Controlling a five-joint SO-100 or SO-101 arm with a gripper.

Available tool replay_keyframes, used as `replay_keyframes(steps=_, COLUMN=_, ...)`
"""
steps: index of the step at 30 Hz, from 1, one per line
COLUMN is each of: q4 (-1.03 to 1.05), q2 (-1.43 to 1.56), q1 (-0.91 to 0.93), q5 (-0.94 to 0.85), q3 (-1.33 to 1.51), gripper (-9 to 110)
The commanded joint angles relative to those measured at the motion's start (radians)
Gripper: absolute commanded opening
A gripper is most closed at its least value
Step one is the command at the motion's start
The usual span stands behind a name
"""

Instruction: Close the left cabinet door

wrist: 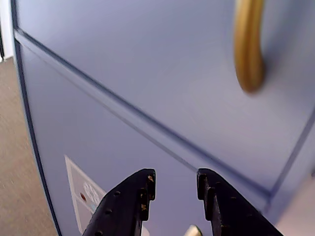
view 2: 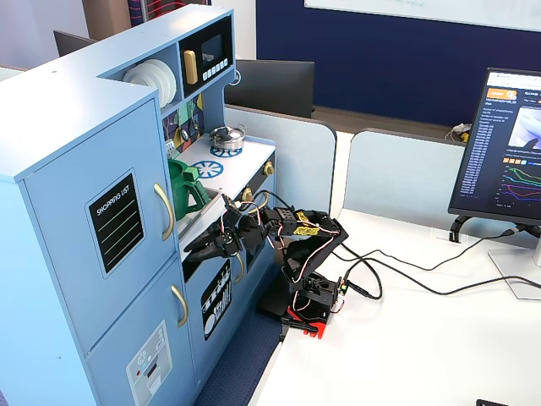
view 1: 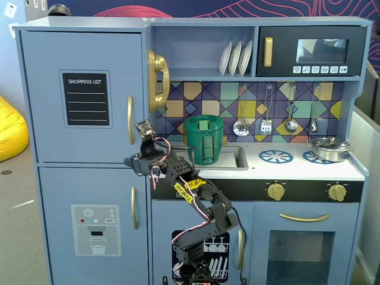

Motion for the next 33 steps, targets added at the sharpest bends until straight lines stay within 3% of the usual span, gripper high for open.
replay_keyframes(steps=1, q4=0.052, q2=0.130, q1=0.072, q5=0.040, q3=0.081, gripper=0)
replay_keyframes(steps=22, q4=0.569, q2=0.518, q1=0.632, q5=0.170, q3=0.614, gripper=0)
replay_keyframes(steps=33, q4=0.917, q2=0.689, q1=0.701, q5=0.207, q3=0.807, gripper=0)
